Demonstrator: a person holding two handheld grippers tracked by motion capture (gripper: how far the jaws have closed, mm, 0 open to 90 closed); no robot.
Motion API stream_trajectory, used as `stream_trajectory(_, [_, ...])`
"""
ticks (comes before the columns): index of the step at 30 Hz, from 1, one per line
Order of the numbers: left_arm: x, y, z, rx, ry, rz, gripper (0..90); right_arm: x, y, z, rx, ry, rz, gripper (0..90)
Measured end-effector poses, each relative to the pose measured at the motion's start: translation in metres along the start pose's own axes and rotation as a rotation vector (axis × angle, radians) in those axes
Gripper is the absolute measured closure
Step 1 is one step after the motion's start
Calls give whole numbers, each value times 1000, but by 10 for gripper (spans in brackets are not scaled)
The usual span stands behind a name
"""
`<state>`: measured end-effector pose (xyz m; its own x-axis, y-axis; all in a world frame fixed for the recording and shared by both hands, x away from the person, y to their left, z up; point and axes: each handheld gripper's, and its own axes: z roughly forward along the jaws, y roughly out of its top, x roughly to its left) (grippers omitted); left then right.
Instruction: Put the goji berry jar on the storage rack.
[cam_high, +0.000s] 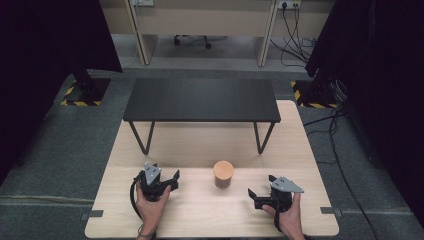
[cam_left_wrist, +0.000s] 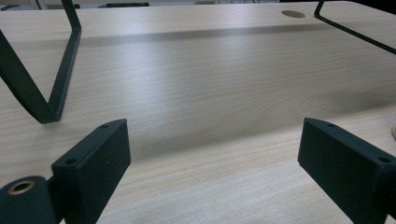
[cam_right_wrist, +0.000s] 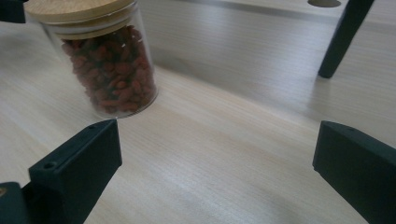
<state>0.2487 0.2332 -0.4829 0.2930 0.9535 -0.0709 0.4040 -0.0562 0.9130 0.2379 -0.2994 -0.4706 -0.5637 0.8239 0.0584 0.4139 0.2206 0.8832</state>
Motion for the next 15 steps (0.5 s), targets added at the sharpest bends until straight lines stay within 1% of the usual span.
stream_trajectory(3, [0, 0, 0, 0, 1, 0, 87, -2, 1, 3, -4, 38, -31, 13])
stream_trajectory(7, [-1, 0, 0, 1, 2, 5, 87, -2, 3, 12, -18, 93, -68, 18])
stream_trajectory(10, [-1, 0, 0, 2, 2, 5, 87, 1, 7, 19, -15, 117, -86, 21])
stream_trajectory(15, [-1, 0, 0, 2, 1, 5, 87, 2, 11, 29, -21, 139, -72, 24])
